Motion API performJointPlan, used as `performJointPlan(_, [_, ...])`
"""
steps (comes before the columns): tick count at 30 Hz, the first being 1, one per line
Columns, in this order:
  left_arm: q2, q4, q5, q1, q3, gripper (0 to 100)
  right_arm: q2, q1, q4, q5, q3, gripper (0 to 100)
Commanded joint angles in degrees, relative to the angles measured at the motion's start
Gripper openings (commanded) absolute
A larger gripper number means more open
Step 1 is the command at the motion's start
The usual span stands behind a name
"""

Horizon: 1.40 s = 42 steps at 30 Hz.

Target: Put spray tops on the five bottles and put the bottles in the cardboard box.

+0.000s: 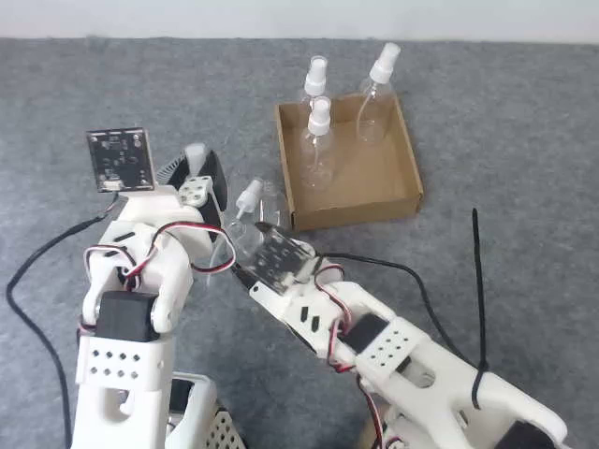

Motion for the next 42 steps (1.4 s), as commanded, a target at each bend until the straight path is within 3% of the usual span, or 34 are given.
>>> performJointPlan(1, [-0.7,1.4,0.1,0.2,-0.2,1,-0.6,1.5,-10.8,-0.6,1.2,0.6])
performJointPlan(9, [-0.9,1.4,-4.8,7.3,3.2,1,-0.6,1.5,-12.3,-0.6,1.8,0.6])
performJointPlan(19, [-1.1,4.1,-4.8,4.6,3.1,2,-0.5,3.4,-12.4,-1.1,1.4,0.6])
performJointPlan(26, [-1.1,4.7,-5.2,4.2,2.1,15,-0.5,3.4,-12.0,-3.6,1.4,0.6])
performJointPlan(34, [-0.7,17.2,-8.8,3.0,-14.7,15,0.0,3.4,-12.0,-3.6,1.4,0.6])
performJointPlan(42, [2.5,11.6,-9.9,-3.7,-14.3,15,-0.2,3.5,-12.0,-3.8,1.6,0.6])
